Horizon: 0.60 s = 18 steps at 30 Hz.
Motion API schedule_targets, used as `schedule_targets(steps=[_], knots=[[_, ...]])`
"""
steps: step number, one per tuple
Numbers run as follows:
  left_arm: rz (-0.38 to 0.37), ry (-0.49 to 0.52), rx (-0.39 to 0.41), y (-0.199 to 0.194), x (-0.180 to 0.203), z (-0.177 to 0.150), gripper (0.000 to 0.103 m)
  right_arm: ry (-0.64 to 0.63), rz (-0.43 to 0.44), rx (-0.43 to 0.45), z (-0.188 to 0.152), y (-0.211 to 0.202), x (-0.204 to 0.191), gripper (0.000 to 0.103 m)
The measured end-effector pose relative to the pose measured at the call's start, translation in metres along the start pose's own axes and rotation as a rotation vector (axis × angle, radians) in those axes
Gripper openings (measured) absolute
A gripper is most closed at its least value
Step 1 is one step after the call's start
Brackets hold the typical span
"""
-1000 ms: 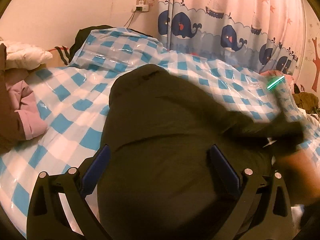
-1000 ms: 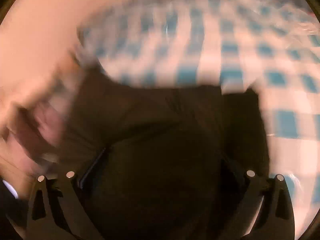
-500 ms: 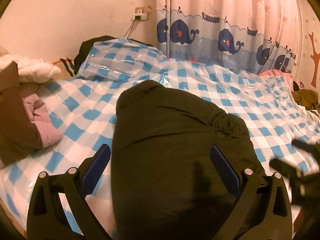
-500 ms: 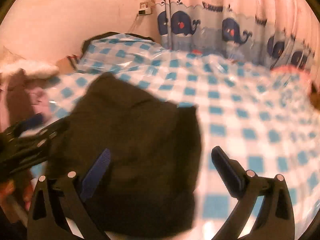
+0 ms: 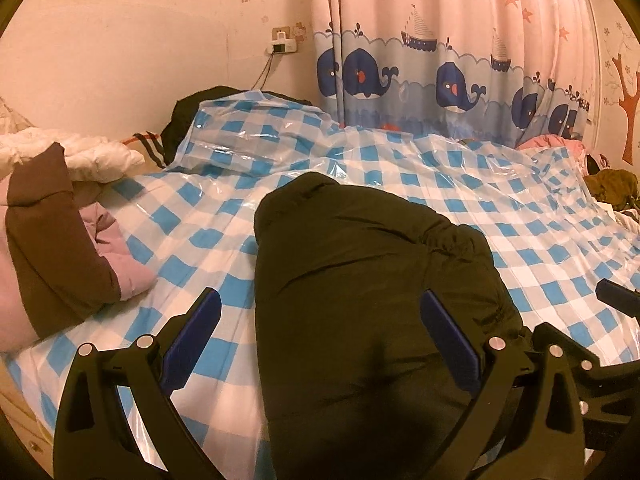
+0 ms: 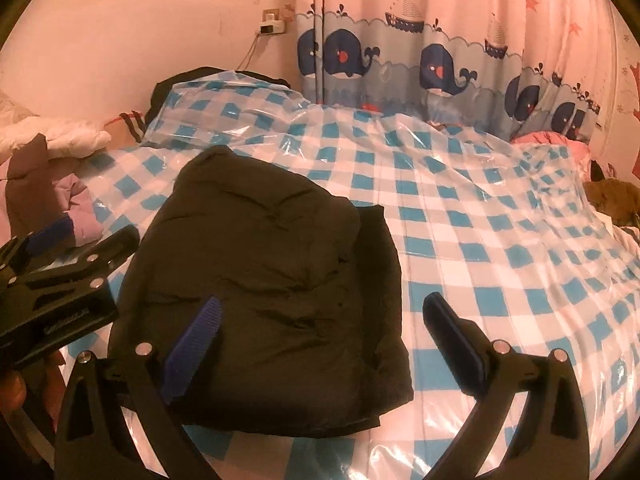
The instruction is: Fold large clothes
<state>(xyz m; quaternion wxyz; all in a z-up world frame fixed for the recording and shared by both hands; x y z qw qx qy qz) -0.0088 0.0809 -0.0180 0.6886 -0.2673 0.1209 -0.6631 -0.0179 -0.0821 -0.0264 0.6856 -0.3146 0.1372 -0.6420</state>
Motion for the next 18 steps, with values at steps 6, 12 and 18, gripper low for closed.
schedule_targets(steps=[6, 12, 18], knots=[[-0.015, -0.003, -0.030, 0.004, 0.004, -0.003, 0.096, -0.024, -0.013, -0.028, 0.000, 0.006, -0.008, 0.097], [-0.021, -0.011, -0.052, 0.008, 0.005, -0.005, 0.096, -0.031, -0.007, -0.048, -0.001, 0.009, -0.011, 0.097], [-0.019, -0.025, -0.067, 0.010, 0.003, -0.005, 0.096, -0.031, -0.007, -0.058, -0.002, 0.009, -0.010, 0.097]])
Point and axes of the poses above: each gripper's, at about its wrist camera, not at the fingertips, and y roughly the way its jaws point, x to its right, z to its top, the point moved 6 cm from there along y, roughly the way its jaws point, and after that the axes turned 12 degrees about -y, right-handed, at the moved point
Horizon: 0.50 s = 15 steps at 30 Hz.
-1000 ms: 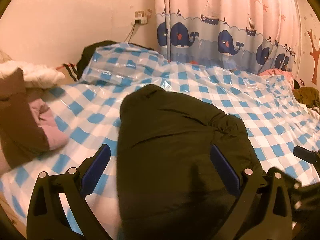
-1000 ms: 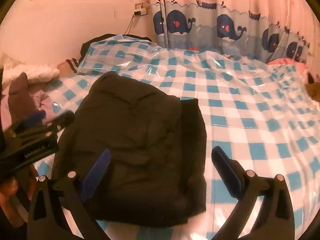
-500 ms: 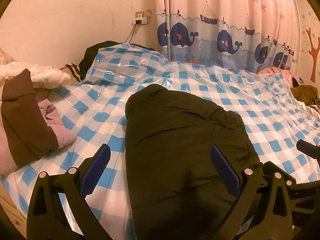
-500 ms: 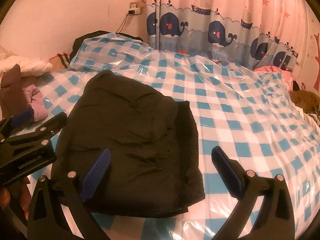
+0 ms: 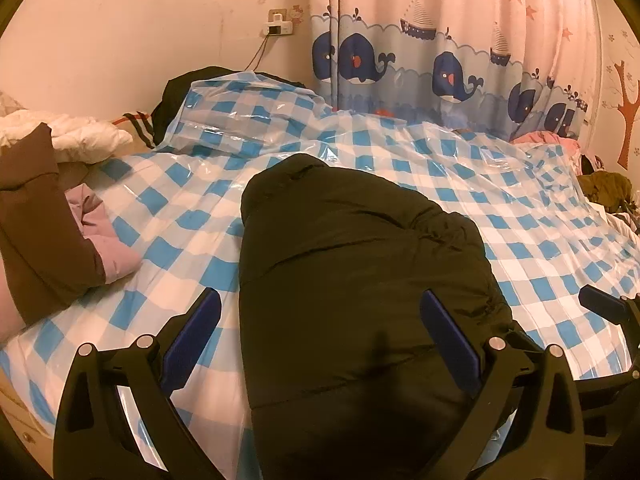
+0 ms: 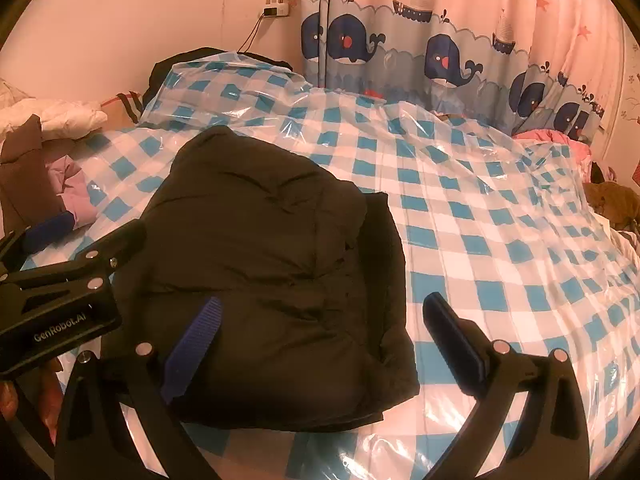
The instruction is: Fold large clothes
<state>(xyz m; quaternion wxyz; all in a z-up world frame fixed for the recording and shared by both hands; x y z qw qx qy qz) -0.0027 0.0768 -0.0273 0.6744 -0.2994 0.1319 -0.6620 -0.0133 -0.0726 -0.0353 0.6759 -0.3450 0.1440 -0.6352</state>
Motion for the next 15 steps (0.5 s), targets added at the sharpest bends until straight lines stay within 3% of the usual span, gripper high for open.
schedule_targets(steps=[8, 15], knots=[[-0.003, -0.021, -0.099, 0.011, -0.003, -0.009, 0.096, -0.010, -0.008, -0.075, -0.006, 0.015, 0.000, 0.097], [0.004, -0.017, -0.119, 0.014, -0.001, -0.013, 0.096, -0.014, -0.002, -0.090, -0.007, 0.016, -0.002, 0.097]])
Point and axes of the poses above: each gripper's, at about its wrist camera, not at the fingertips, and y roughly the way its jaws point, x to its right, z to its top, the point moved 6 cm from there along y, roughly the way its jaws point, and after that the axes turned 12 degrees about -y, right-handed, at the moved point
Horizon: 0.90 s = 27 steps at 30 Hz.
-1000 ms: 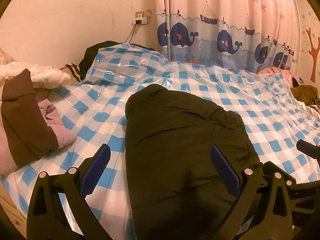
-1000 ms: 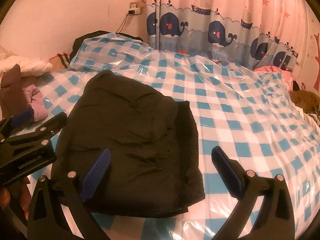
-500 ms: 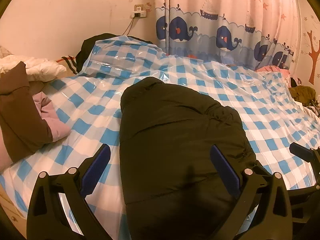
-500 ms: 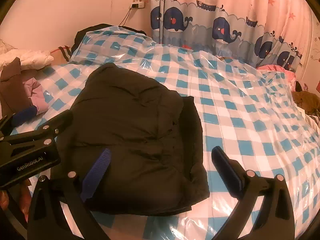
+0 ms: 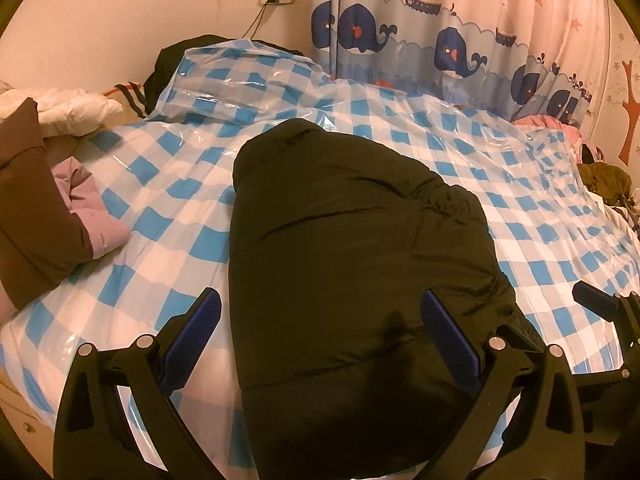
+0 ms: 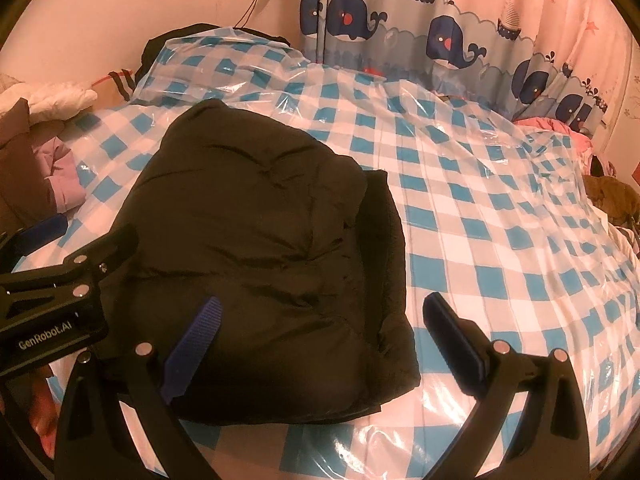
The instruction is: Fold large clothes
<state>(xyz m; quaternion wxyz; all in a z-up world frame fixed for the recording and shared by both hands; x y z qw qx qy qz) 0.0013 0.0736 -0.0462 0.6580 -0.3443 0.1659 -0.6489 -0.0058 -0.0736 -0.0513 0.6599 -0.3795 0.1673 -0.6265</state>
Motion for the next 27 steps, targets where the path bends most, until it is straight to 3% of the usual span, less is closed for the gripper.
schedule_targets(steps=[27], knots=[[0.013, 0.007, -0.037, 0.0048, 0.0002, -0.0028, 0.096, -0.007, 0.043, -0.036, -0.0035, 0.0031, 0.0052, 0.097]])
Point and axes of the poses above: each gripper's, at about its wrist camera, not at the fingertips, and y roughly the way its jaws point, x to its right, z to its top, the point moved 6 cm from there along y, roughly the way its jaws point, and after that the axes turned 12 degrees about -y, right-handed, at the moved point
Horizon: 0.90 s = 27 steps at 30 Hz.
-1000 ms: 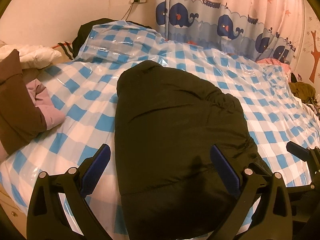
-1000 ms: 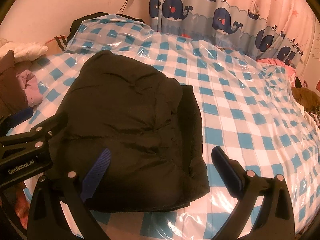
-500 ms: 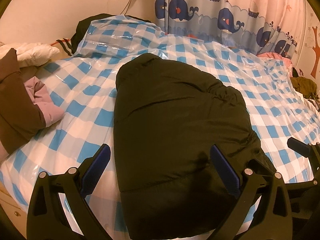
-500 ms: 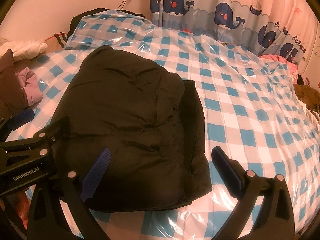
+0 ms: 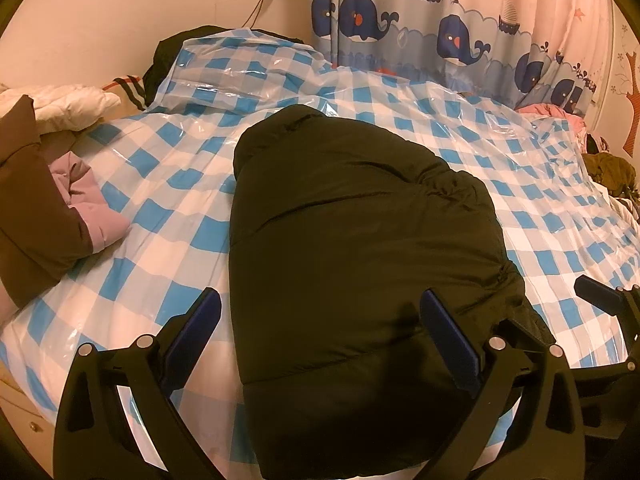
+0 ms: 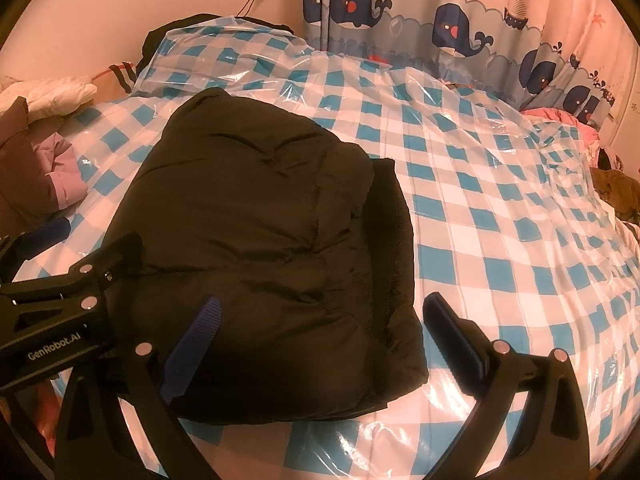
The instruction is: Fold large clothes
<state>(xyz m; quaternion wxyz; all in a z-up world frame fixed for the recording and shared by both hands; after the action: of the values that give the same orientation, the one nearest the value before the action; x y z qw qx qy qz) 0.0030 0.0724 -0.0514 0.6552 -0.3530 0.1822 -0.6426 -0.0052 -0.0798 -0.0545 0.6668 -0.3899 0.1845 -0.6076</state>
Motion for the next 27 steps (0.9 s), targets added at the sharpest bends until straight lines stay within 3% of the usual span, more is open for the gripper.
schedule_targets(steps=[27], knots=[[0.002, 0.000, -0.007, 0.0010, -0.0003, -0.0004, 0.096, 0.002, 0.002, -0.003, -0.0005, -0.0015, -0.0042, 0.097]])
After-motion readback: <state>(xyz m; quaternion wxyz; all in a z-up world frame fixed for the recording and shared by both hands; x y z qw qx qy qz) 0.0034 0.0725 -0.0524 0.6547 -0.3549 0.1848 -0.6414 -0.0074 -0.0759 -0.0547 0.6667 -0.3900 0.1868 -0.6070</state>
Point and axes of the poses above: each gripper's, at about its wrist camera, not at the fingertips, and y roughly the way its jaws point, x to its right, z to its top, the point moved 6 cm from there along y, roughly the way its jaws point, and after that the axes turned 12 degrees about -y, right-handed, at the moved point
